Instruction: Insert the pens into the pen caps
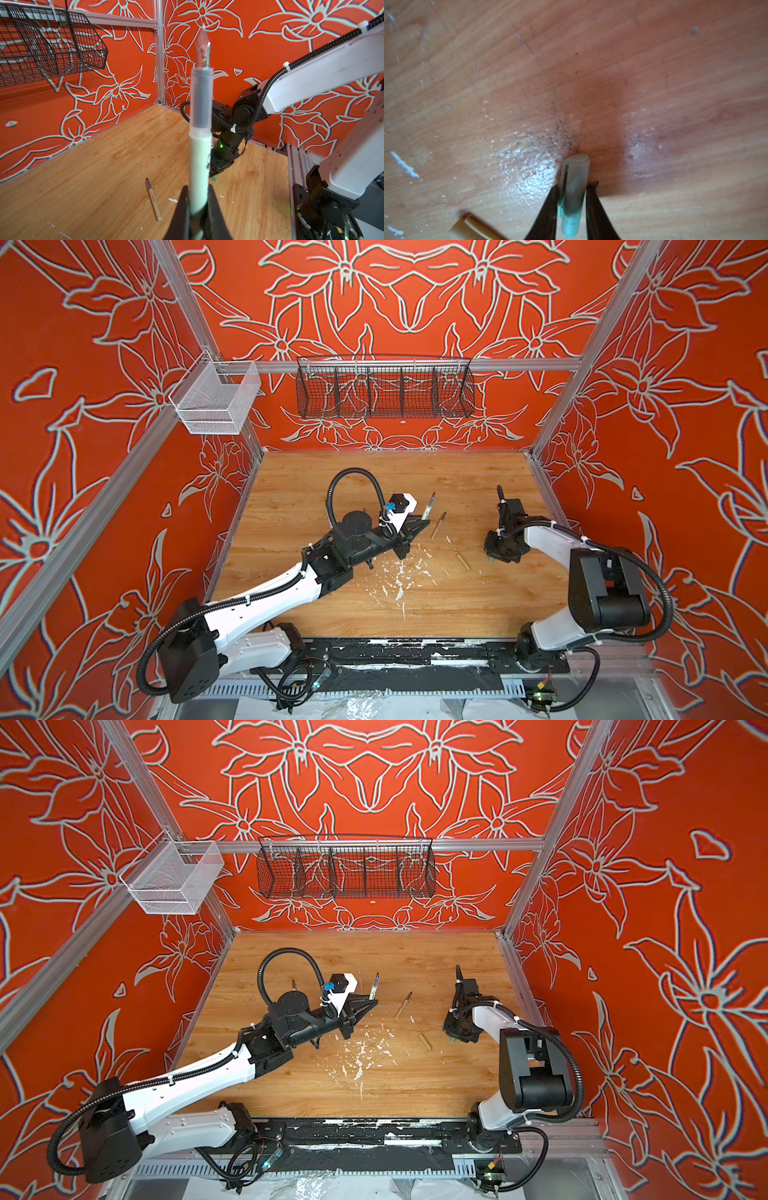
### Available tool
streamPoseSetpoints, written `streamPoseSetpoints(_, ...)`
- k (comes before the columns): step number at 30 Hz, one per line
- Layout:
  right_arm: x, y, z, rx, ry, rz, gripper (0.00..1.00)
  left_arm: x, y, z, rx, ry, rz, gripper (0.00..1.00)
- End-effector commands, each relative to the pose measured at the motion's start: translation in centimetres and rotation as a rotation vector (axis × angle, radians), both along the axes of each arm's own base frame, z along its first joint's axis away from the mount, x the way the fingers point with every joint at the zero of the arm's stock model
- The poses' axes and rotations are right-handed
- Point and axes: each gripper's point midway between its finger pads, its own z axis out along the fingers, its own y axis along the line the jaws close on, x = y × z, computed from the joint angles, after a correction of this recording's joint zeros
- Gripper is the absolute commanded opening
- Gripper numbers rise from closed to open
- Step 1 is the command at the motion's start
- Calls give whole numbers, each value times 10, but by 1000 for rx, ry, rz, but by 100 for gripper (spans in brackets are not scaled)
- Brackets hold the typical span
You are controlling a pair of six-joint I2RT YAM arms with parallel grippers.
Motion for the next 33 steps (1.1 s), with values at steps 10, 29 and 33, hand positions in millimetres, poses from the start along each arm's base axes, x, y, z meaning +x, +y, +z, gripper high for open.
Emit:
streamPoseSetpoints(10, -1, -3, 21, -2, -48, -10, 36, -3, -4, 0, 1, -10, -15, 0)
streamPoseSetpoints(29, -12, -12, 8, 31, -4, -53, 29, -7, -6, 2, -6, -10, -38, 0)
streamPoseSetpoints(33, -10, -10, 7, 46, -8, -52, 29, -7, -6, 2, -4, -13, -35, 0)
